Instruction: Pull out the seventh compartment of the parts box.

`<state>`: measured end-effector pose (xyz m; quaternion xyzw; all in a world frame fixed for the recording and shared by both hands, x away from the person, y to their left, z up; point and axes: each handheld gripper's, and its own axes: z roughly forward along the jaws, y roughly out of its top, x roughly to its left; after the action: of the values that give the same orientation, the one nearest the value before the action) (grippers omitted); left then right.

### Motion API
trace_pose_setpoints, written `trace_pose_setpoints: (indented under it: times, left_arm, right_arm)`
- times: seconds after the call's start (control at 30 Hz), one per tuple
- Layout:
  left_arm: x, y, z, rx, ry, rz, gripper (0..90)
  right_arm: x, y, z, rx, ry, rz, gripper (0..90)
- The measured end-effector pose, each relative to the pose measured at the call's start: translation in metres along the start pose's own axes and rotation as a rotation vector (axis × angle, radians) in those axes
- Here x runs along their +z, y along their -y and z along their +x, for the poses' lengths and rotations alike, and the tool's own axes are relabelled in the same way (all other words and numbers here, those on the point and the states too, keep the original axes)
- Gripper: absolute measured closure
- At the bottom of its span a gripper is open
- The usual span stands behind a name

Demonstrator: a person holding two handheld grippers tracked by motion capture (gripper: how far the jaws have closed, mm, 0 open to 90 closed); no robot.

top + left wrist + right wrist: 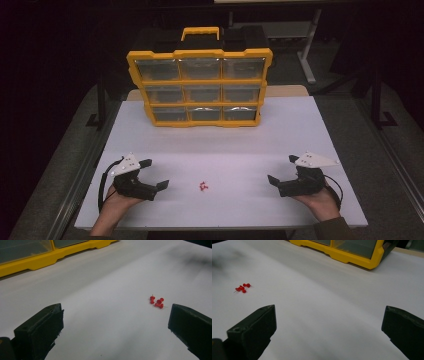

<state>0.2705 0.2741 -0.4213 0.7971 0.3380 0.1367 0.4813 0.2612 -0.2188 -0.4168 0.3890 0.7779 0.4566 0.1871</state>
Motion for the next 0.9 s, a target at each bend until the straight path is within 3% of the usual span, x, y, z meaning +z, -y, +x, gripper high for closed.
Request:
trace_pose_setpoints:
  times: [0.2,0.27,0.3,0.47,0.5,0.73,0.77,0.9]
  left_arm:
    - [0.0,0.0,0.001,0.015,-0.004,0.001,0.0]
    - [0.001,-0.001,0.0,0.003,-0.007,-0.012,0.0]
    - [0.001,-0.002,0.002,0.017,-0.009,-0.009,0.0]
    - [0.002,-0.003,0.005,0.001,-0.022,-0.025,0.0]
    - [0.002,-0.004,0.006,0.016,-0.023,-0.013,0.0]
    - [0.006,-0.011,0.009,0.019,-0.02,-0.02,0.0]
    - [0.008,-0.014,0.009,0.041,-0.023,-0.02,0.0]
    - [0.013,-0.018,0.01,0.052,-0.015,-0.027,0.0]
  right_arm:
    - [0.0,0.0,0.002,0.001,-0.009,-0.005,0.0]
    - [0.001,0.0,0.002,-0.001,-0.012,-0.005,0.0]
    - [0.001,0.0,0.002,-0.002,-0.014,-0.006,0.0]
    - [0.001,0.001,0.001,0.001,-0.017,-0.011,0.0]
    - [0.001,0.001,0.001,0.001,-0.018,-0.011,0.0]
    - [0.003,-0.001,0.0,0.006,-0.026,-0.02,0.0]
    - [0.004,-0.001,0.001,0.01,-0.029,-0.009,0.0]
    - [0.002,-0.002,0.001,0.017,-0.025,-0.022,0.0]
